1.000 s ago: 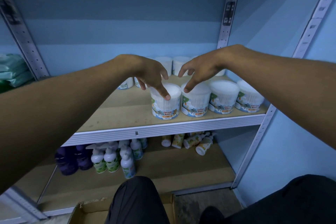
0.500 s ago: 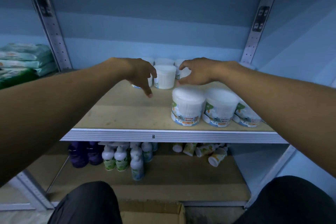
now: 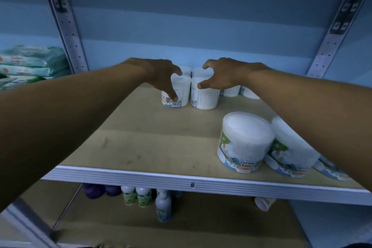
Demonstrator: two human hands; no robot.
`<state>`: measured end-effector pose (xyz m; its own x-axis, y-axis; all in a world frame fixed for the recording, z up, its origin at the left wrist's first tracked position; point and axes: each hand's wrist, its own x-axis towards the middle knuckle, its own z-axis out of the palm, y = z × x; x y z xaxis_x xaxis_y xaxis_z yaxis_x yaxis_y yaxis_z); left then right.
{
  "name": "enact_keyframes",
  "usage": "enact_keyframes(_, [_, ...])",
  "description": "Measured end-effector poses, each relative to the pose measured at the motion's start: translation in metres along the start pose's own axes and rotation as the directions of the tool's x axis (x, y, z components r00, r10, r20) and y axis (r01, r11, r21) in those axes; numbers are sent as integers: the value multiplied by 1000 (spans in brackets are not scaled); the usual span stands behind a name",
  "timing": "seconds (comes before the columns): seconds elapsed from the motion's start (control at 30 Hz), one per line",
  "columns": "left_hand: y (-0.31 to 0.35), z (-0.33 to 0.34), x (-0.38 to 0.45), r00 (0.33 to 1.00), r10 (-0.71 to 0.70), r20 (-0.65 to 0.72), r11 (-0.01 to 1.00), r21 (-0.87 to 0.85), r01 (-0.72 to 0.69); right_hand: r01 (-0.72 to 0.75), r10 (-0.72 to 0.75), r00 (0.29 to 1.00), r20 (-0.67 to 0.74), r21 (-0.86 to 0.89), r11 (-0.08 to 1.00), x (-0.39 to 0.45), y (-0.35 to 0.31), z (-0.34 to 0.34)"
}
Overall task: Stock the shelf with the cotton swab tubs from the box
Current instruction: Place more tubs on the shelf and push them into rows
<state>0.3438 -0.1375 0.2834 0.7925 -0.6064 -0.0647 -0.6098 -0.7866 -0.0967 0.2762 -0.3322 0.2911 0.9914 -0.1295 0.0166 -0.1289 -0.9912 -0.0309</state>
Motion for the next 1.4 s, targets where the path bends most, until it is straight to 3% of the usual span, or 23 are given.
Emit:
enact_keyframes(0.27, [-1,8,35,998,-34,48,997,-62,36,34,-33,999,9,-23,999,31,-10,20])
enact_keyframes(0.57, [2,18,45,999,-24,-23,999,-49,23,31,-28,997,-67,49,998,34,-13,34])
enact_keyframes(0.93, [9,16,11,998,-45,-31,996,-74,43,49,-49,999,-21,39,998,4,-30,24])
enact_keyframes(1.27, [2,8,-39,987,-121,102,962,-233,142,51,-52,996,67,12,999,-38,-56,7])
enact_keyframes(1.4, [3,8,-62,986,-142,91,957,-243,160,49,-49,994,94,3,999,-55,-66,1])
